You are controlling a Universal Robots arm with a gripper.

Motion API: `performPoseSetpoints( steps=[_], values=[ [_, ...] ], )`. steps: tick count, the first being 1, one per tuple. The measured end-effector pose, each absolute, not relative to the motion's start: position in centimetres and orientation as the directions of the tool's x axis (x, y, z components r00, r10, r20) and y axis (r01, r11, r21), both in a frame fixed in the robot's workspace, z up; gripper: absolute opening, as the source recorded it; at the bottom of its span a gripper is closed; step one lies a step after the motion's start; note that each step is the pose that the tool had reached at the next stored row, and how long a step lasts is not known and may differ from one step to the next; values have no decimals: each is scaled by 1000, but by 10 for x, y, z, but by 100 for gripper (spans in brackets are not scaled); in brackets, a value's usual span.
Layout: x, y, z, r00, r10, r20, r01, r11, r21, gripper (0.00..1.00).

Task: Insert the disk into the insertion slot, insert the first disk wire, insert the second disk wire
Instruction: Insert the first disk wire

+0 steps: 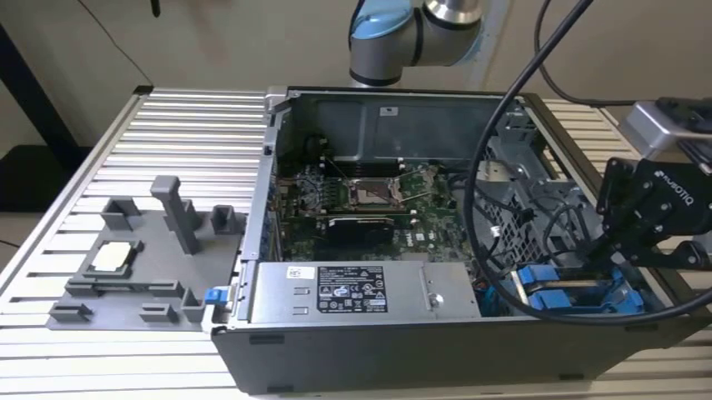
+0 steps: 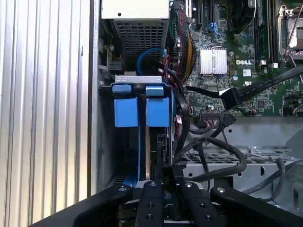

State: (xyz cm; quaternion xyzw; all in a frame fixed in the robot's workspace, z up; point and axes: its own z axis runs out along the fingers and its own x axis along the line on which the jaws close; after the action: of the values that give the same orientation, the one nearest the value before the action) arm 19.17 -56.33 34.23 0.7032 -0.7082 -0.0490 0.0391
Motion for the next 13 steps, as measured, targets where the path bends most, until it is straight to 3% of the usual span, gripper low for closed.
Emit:
performPoseSetpoints(
  steps=[13],
  values=[
    [189, -563, 337, 17, -1000, -22, -994, -19, 104, 19]
  ],
)
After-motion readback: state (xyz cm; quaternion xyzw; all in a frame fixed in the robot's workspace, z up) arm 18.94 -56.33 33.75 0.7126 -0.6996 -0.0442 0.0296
